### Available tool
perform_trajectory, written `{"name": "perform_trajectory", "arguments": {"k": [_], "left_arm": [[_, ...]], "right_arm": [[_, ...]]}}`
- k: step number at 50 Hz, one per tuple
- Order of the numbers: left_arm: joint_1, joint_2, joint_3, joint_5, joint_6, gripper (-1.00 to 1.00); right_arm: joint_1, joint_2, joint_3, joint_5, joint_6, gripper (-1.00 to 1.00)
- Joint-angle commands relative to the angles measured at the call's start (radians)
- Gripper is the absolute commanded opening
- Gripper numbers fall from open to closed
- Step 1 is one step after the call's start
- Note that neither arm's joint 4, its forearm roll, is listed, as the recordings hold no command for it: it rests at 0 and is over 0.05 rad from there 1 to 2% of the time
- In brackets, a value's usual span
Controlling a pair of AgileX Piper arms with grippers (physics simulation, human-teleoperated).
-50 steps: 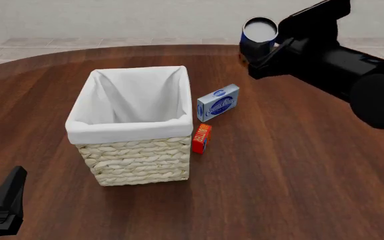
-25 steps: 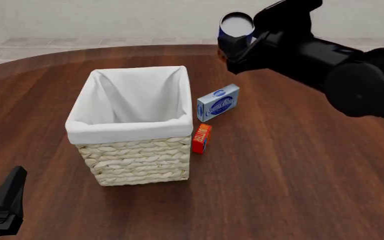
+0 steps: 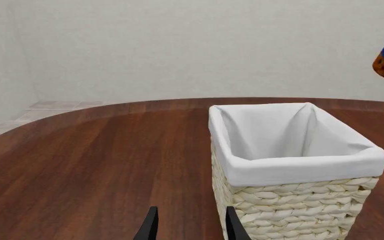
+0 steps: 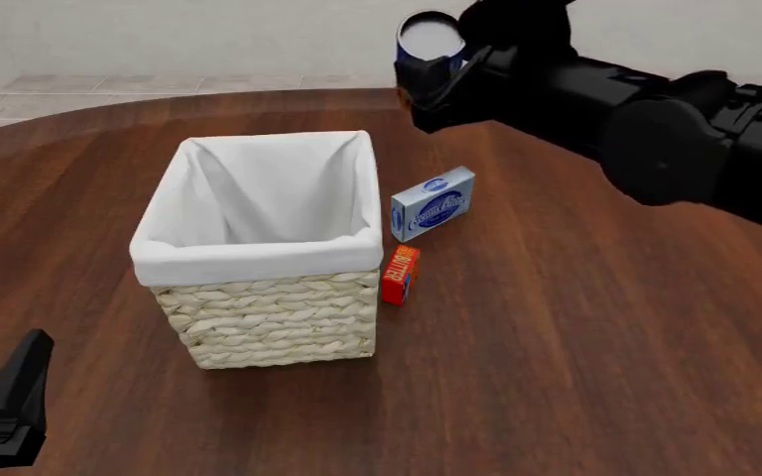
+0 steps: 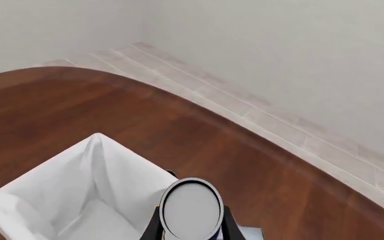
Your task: Pick up the alphabet soup and put it in the basket.
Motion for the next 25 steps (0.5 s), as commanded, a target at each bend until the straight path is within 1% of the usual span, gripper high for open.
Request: {"name": "perform_trajectory", "arguments": {"k": [1,10,25], "left_arm": [[0.0,0.0,0.0,0.0,0.0,1.0],[0.0,0.0,0.0,0.0,0.0,1.0],[0.0,0.0,0.0,0.0,0.0,1.0]], "right_arm": [[0.025,0.041,-0.046,-0.005,0.034,-1.0],[0.042,0.063,-0.062,-0.01,0.049,-1.0],[0.074,0.09,-0.088,-0.013,0.049,-1.0]]}}
